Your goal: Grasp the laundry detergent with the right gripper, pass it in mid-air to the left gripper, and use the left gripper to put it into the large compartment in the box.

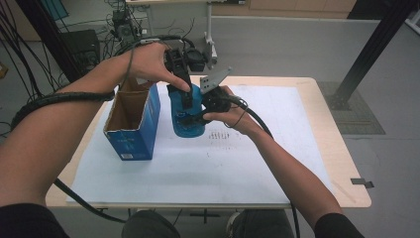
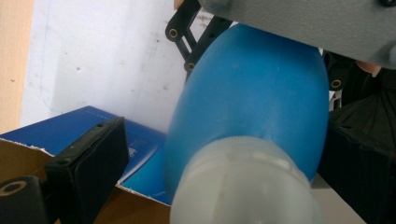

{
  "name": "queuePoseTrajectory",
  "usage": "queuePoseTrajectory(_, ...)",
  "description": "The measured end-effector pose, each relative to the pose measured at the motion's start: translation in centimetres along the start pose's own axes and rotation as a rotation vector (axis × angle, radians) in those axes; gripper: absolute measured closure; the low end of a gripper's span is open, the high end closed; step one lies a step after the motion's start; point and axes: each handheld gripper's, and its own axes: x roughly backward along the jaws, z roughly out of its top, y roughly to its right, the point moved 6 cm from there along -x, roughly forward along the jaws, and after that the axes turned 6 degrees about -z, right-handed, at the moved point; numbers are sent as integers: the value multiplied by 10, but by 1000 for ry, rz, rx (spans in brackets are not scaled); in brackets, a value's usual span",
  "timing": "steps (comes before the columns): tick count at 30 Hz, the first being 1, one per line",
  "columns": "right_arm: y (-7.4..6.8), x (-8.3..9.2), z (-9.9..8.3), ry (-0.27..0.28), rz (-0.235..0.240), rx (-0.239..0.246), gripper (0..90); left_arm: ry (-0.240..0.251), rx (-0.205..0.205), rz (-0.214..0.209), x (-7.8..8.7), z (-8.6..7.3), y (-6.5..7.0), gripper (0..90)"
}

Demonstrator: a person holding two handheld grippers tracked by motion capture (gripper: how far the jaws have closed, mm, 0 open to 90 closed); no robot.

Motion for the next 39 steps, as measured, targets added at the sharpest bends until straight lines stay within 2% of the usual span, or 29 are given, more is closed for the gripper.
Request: queuePoseTrajectory(39,0,-1,-1,-6,5,-1,437,1,-6,-4,0,-1,1,59)
